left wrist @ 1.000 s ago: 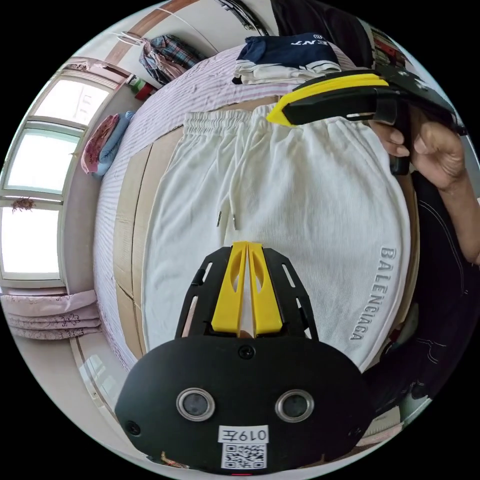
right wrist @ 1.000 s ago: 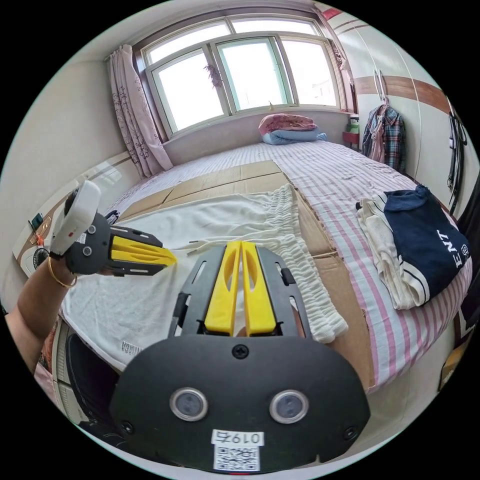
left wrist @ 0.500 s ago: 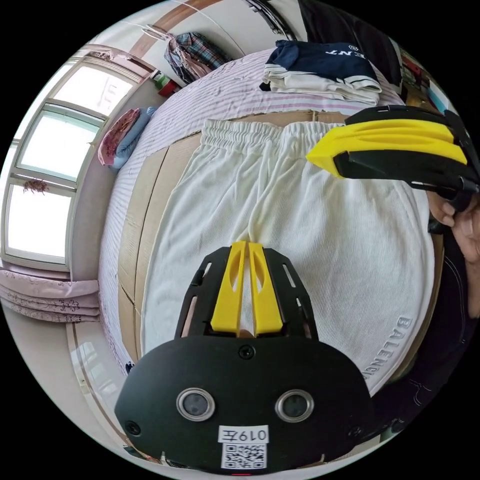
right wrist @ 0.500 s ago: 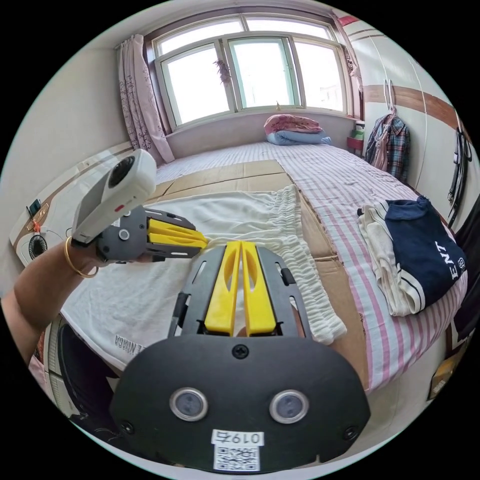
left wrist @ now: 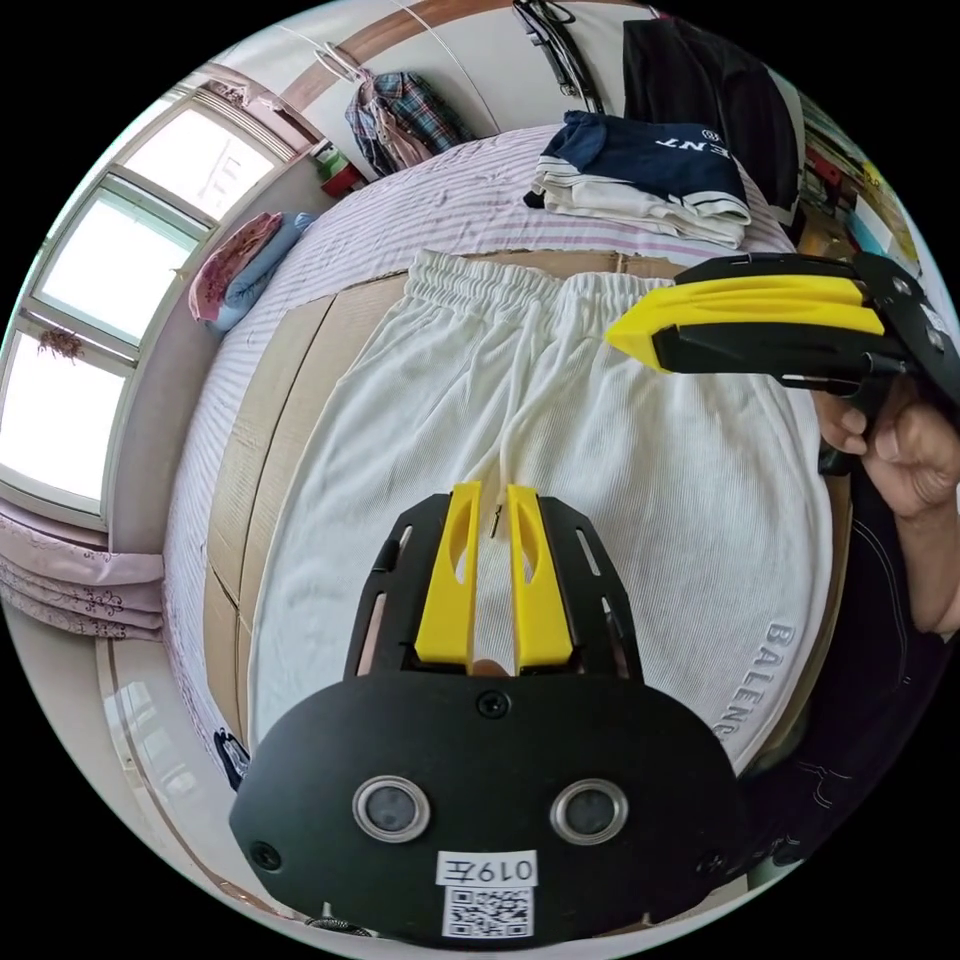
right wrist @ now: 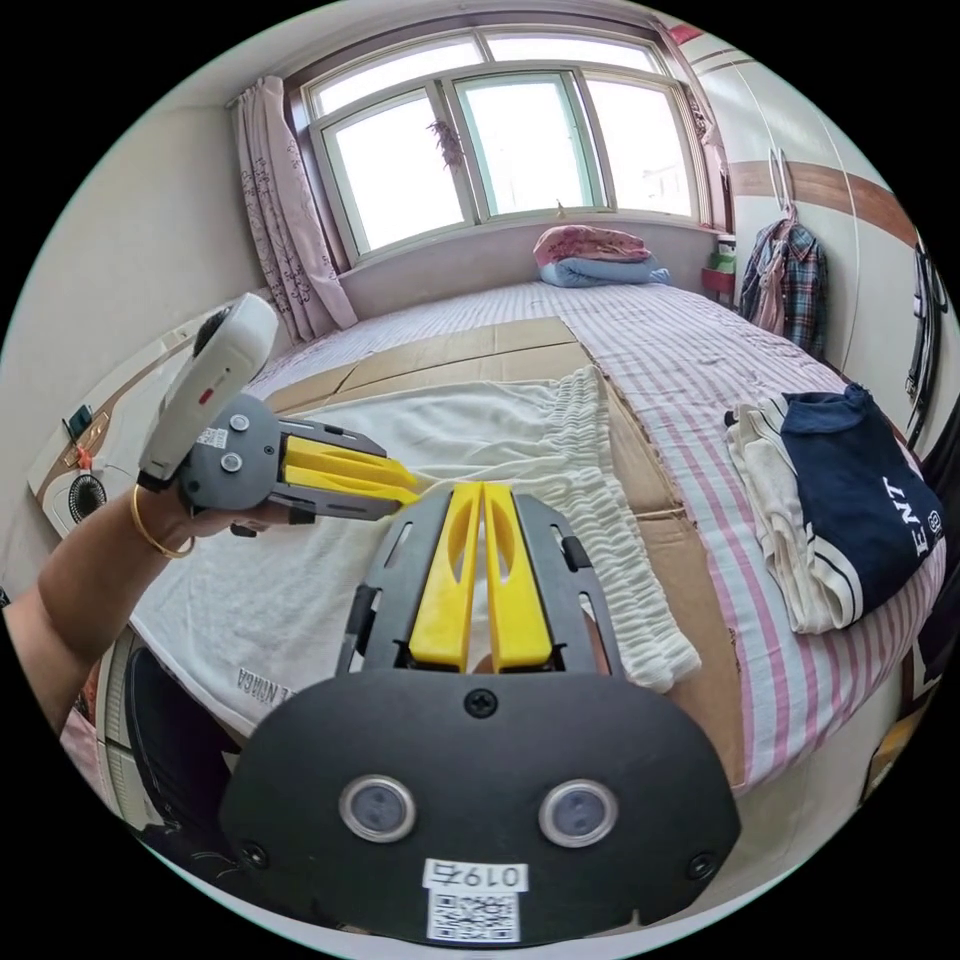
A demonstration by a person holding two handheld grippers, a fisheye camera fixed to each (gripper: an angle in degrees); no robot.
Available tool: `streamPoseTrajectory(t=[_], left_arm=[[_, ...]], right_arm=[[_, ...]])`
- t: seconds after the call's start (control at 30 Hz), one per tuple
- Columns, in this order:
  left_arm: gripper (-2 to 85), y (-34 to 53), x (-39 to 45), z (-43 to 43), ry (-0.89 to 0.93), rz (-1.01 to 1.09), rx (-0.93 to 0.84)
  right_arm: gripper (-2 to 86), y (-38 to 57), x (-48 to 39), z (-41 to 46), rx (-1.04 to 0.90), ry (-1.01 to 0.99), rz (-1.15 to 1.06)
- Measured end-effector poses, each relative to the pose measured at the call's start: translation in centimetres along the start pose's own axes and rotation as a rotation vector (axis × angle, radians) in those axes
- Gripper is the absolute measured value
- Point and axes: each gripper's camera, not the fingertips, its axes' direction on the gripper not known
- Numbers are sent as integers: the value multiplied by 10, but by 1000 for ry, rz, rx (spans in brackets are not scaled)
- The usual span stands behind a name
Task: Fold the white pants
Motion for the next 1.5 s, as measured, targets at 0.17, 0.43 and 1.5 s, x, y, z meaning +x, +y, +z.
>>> streamPoseTrajectory(t=[0.17,0.43,1.5], left_arm=[[17,11,-18,2,58,-39,14],[48,32,-43,9,183,-74,54],[11,73,-48,1,150,-44,100]], right_arm=[[-9,-15,-11,25,-48,66,-64],[1,-17,-12,36,-57,30,-98],[60,-17,-85,99,-175,243,-671]])
